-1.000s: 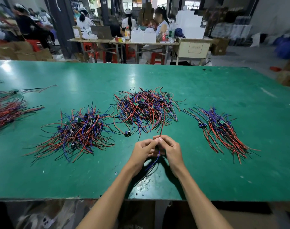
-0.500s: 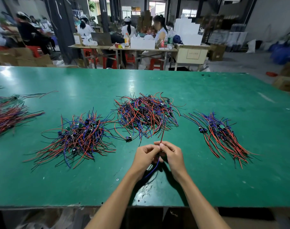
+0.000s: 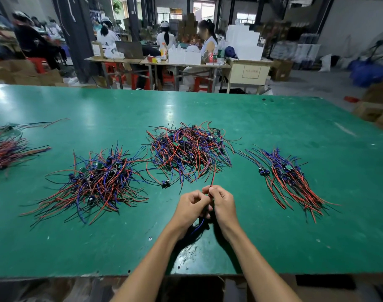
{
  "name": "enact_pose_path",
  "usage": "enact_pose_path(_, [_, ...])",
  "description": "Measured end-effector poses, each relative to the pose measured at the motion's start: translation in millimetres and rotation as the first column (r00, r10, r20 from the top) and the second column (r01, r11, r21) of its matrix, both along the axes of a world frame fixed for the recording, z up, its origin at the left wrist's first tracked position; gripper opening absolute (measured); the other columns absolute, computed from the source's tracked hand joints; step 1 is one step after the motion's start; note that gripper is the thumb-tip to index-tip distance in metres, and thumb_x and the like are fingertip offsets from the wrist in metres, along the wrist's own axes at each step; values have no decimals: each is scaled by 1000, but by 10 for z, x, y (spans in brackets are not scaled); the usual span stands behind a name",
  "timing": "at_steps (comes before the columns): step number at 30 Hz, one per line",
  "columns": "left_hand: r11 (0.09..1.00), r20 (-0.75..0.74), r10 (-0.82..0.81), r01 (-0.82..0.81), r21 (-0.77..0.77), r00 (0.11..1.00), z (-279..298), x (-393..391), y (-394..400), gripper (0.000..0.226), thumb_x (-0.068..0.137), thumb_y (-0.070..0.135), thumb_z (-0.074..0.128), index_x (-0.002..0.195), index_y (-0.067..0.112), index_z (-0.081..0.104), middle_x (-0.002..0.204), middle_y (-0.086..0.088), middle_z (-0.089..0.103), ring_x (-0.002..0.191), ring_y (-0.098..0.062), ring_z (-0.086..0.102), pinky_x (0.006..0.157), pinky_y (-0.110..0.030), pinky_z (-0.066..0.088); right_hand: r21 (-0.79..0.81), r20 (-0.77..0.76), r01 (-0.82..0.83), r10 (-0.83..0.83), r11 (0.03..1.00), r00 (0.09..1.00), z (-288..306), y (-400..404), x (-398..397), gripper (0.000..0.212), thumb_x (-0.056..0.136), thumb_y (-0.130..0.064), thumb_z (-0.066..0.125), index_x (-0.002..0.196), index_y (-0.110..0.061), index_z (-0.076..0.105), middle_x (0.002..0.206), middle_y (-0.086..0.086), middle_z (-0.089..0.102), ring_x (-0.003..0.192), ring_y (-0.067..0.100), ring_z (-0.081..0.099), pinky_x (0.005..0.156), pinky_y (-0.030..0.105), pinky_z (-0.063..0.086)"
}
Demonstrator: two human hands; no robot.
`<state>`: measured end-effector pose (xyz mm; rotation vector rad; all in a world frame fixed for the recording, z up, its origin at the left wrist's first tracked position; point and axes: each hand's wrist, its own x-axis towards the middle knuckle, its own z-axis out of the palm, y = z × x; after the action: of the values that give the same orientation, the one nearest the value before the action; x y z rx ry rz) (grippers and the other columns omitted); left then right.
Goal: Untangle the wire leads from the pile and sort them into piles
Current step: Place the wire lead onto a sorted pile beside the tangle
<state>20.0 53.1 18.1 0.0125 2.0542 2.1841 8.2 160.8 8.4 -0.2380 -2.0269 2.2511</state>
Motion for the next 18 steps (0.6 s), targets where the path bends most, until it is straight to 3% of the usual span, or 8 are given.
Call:
enact_pose_path(2, [1000,6,-10,10,7,1000,-2,22,-3,21,94,0,58,74,5,59,61,-7,66,46,-16,57,49,-21,47,-1,23,26,-26,1000,999,37,-11,-50,30,99,-11,51,77,-15,70,62,-4,57,49,7,48,43,21,41])
enact_pose_path(5, [1000,5,-24,24,18,1000,19,37,-8,20,93,-1,58,75,4,59,60,-7,66,44,-14,55,45,-18,43,-8,70,54,-53,999,996,187,26,-201,27,99,-12,46,84,-14,69,86,-1,68,62,10,56,50,25,45])
enact_pose_path(8, [999,-5,-44,44,0,999,42,70,8,11,92,-2,60,81,-2,61,59,-5,66,43,-12,55,46,-16,41,-25,123,95,-91,995,988,318,82,-340,27,98,-12,44,89,-13,69,95,2,70,67,15,55,56,33,47])
enact_pose_path(11, [999,-3,-45,45,-5,999,65,97,14,8,90,-1,60,82,-2,62,61,-6,66,45,-12,55,47,-17,42,-80,206,148,-129,986,970,425,112,-490,24,99,-15,46,91,-14,69,97,2,71,71,16,56,59,33,50])
enact_pose_path(14, [1000,-24,-30,30,-2,999,70,119,5,12,89,-3,60,78,1,63,63,-9,66,45,-13,55,47,-18,42,-178,231,108,-65,978,971,416,111,-565,27,101,-19,45,93,-14,70,93,2,73,67,15,56,56,28,46])
enact_pose_path(18, [994,-4,41,-40,99,999,97,101,35,16,92,1,64,76,4,68,65,-9,69,47,-12,59,50,-18,47,-354,133,99,-55,930,990,210,174,-502,40,109,-23,39,110,6,67,86,16,70,69,19,59,61,21,53])
